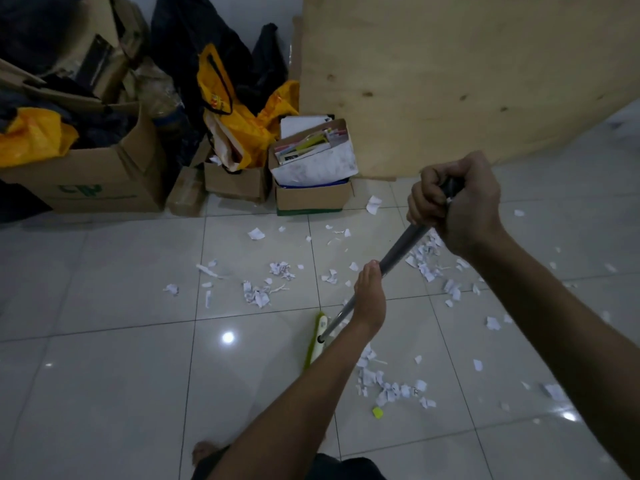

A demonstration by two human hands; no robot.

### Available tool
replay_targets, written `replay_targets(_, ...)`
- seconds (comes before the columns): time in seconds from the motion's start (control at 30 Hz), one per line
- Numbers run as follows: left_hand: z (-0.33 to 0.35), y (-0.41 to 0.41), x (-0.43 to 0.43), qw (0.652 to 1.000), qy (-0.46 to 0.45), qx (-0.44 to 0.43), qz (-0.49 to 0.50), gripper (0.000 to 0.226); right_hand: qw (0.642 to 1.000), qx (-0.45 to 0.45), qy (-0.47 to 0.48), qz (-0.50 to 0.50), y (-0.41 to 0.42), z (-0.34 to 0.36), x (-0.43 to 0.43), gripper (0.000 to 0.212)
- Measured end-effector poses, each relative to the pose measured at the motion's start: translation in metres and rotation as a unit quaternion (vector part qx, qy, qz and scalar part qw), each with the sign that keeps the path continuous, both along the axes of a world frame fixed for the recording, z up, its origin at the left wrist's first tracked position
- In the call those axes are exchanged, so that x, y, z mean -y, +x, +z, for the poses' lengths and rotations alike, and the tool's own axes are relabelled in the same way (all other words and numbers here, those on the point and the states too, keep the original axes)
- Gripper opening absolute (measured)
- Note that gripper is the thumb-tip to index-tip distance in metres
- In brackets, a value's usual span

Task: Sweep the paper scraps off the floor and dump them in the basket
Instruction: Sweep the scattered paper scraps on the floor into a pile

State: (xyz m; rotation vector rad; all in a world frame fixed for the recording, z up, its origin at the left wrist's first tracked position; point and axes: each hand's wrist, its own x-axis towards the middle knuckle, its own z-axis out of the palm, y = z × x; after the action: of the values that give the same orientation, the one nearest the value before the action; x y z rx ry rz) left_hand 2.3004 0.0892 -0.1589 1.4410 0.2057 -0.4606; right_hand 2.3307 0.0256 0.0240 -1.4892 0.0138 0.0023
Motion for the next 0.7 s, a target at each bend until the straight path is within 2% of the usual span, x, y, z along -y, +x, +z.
replay_targets(0.2,0.004,0.017,-0.035,0.998,-0.012,-0.011,0.064,0.041,0.997,0.005,0.076,-0.012,0.015,0.007,-0.050,0.035)
replay_targets(0.27,0.009,0.020,-0.047,0.999,-0.006,-0.007,0.052,0.036,0.996,0.014,0.083,-0.005,0.019,0.015,-0.063,0.036)
replay_targets(0.47,0.028,0.050,-0.115,0.998,0.020,0.001,0.055,0.046,0.992,0.042,0.121,0.012,0.050,0.033,-0.118,0.037)
replay_targets(0.53,0.034,0.065,-0.145,0.997,0.017,0.005,0.071,0.042,0.989,0.051,0.136,0.017,0.064,0.034,-0.142,0.038)
replay_targets(0.63,0.036,0.087,-0.193,0.995,0.030,0.014,0.097,0.024,0.985,0.066,0.160,0.020,0.086,0.031,-0.181,0.039)
replay_targets(0.7,0.034,0.103,-0.227,0.992,0.047,0.021,0.119,0.022,0.981,0.072,0.180,0.030,0.102,0.027,-0.209,0.035)
